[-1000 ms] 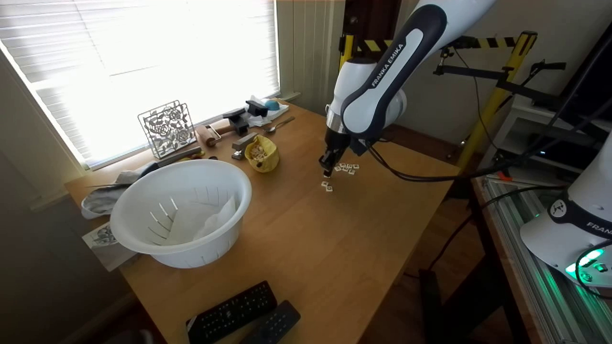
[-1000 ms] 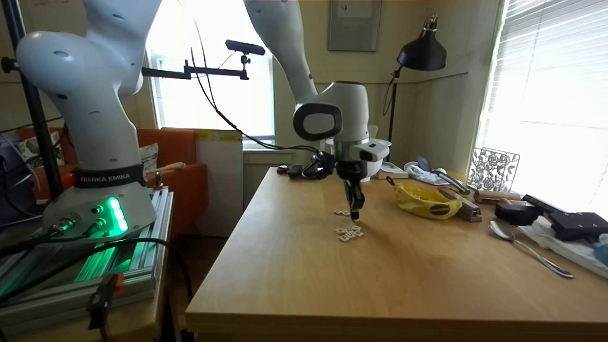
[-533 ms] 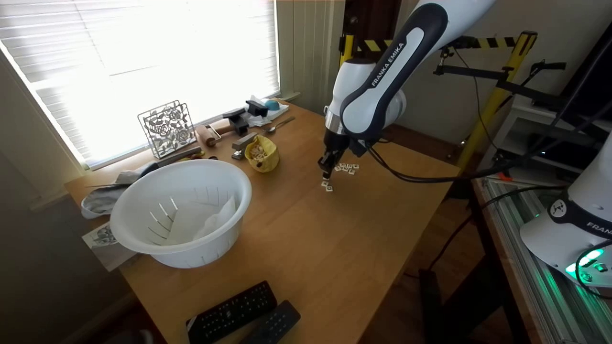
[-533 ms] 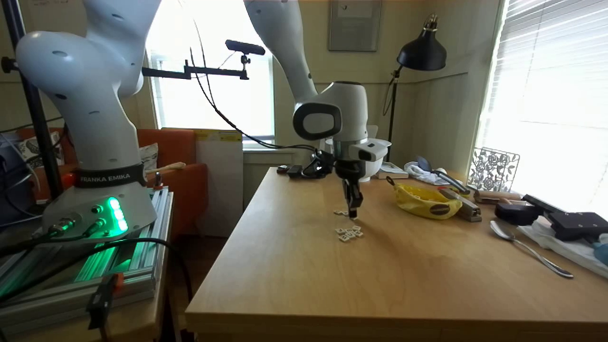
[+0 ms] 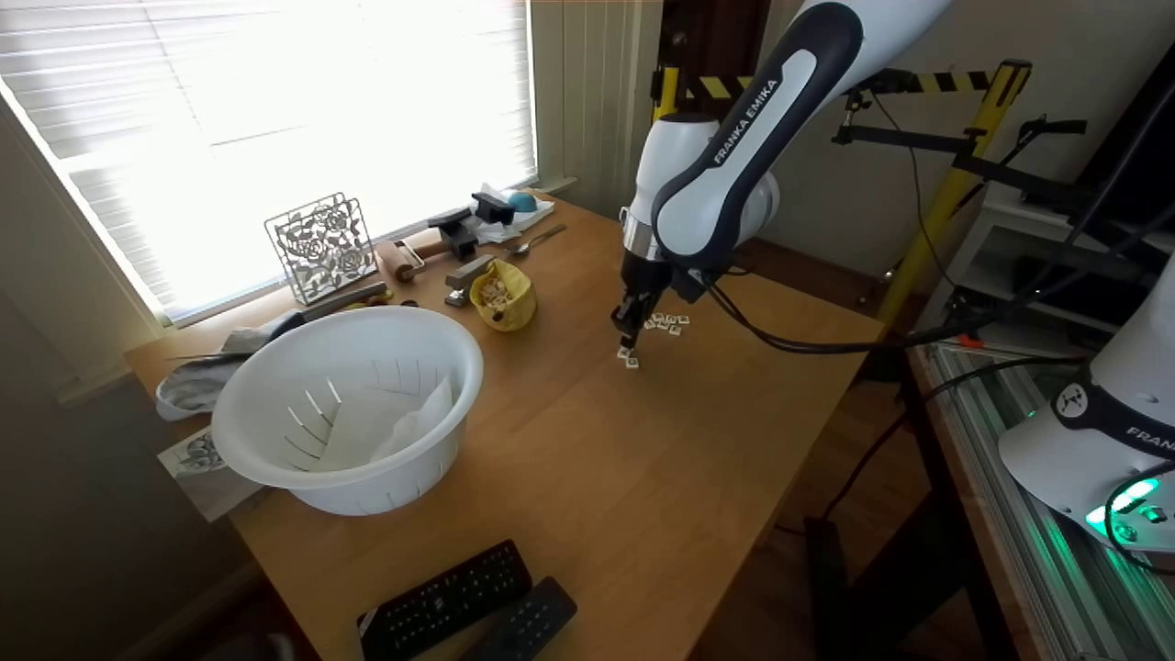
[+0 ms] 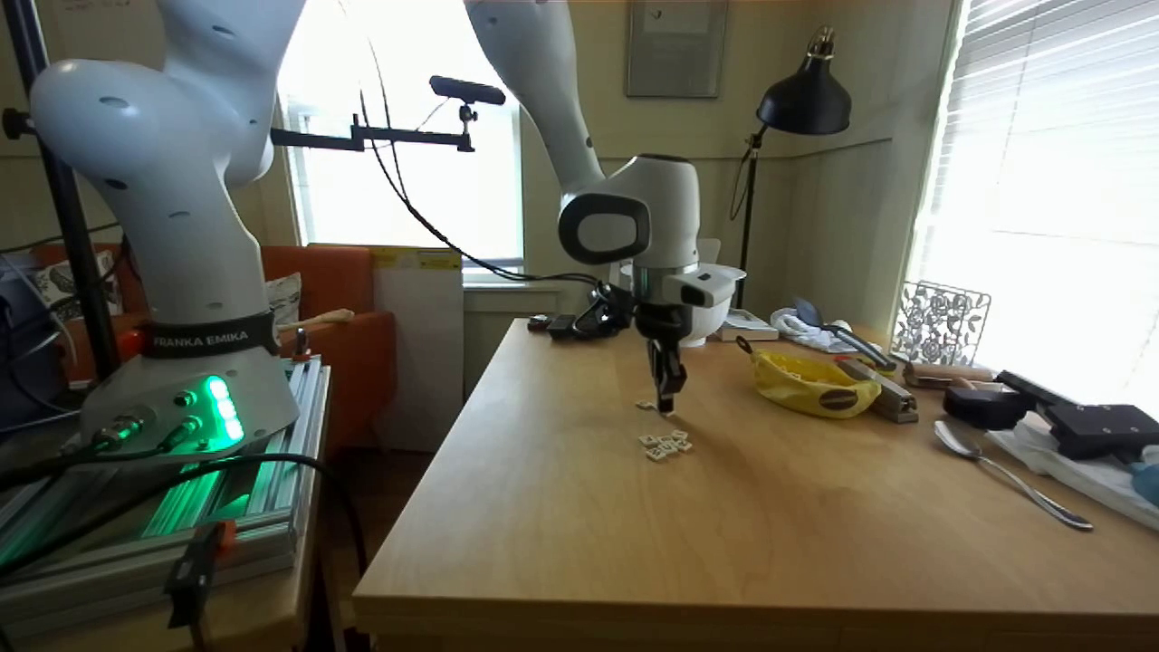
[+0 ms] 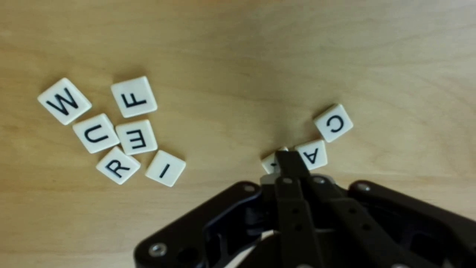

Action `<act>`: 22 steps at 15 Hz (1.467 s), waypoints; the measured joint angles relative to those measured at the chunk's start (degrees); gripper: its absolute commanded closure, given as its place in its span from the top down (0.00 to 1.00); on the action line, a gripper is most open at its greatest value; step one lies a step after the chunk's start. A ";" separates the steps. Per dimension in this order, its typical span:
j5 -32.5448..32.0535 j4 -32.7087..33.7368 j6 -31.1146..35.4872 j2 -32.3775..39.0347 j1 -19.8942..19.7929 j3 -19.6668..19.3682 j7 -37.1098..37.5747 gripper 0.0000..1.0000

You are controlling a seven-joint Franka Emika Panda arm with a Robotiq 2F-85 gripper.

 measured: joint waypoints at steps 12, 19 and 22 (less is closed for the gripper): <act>0.37 -0.10 -0.78 -1.73 -0.30 0.35 -0.99 0.00; 1.22 -0.62 -0.81 -2.85 -2.57 3.69 -6.68 0.00; 1.22 -0.64 -0.88 -2.22 -3.25 4.46 -10.52 0.00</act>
